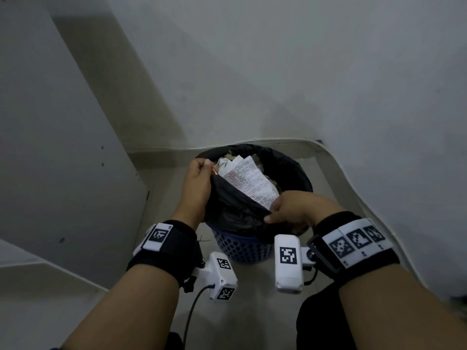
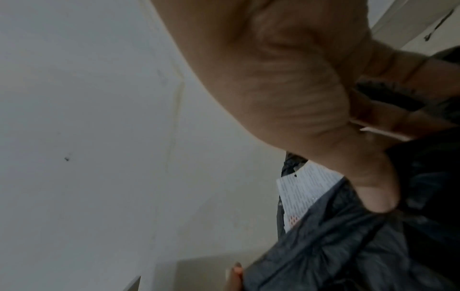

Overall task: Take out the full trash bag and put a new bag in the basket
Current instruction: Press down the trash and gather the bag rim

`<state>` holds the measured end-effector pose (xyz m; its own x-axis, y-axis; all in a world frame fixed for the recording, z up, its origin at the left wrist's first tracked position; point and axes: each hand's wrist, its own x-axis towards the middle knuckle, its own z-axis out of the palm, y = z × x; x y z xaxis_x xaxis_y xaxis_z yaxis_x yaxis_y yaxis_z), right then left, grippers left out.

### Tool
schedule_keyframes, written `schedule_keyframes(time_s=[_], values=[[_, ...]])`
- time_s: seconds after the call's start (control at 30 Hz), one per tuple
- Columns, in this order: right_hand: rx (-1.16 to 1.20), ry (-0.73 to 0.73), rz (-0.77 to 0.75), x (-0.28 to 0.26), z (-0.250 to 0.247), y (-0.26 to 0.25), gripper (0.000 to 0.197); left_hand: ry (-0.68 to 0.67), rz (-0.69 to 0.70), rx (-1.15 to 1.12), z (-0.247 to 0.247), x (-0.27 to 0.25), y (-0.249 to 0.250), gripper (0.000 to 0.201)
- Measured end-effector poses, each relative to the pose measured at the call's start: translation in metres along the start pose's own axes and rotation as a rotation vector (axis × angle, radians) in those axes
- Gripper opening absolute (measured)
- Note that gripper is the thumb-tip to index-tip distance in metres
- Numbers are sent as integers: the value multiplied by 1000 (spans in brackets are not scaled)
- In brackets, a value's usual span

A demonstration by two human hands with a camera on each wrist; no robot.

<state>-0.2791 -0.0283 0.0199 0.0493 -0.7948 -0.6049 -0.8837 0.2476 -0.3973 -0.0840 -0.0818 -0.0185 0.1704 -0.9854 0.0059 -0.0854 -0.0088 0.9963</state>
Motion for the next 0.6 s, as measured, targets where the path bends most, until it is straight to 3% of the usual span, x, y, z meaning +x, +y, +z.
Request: schedule_keyframes(time_s=[0.07, 0.1, 0.17, 0.23, 0.3, 0.37, 0.47, 0.53, 0.6], values=[[87, 111, 71, 3, -6, 9, 22, -116, 63, 131, -2, -3, 1, 20], [123, 265, 39, 7, -10, 14, 17, -184, 87, 184, -3, -6, 2, 22], [324, 692, -135, 14, -16, 19, 15, -304, 118, 235, -5, -12, 3, 28], [592, 948, -347, 8, -18, 13, 13, -377, 151, 227, -8, -13, 2, 29], [700, 953, -484, 5, -15, 5, 9, -333, 219, 197, -10, -9, -1, 26], [605, 846, -521, 12, -9, 3, 7, -185, 198, 69, -12, -5, 1, 28], [218, 683, -309, 23, -1, 9, 9, 17, 194, -106, -19, 2, 14, 33], [34, 583, -106, 27, 2, 14, 16, 59, 209, -107, -24, 9, 21, 36], [8, 584, 3, 31, -2, 20, 20, 53, 207, -82, -24, 13, 27, 37]])
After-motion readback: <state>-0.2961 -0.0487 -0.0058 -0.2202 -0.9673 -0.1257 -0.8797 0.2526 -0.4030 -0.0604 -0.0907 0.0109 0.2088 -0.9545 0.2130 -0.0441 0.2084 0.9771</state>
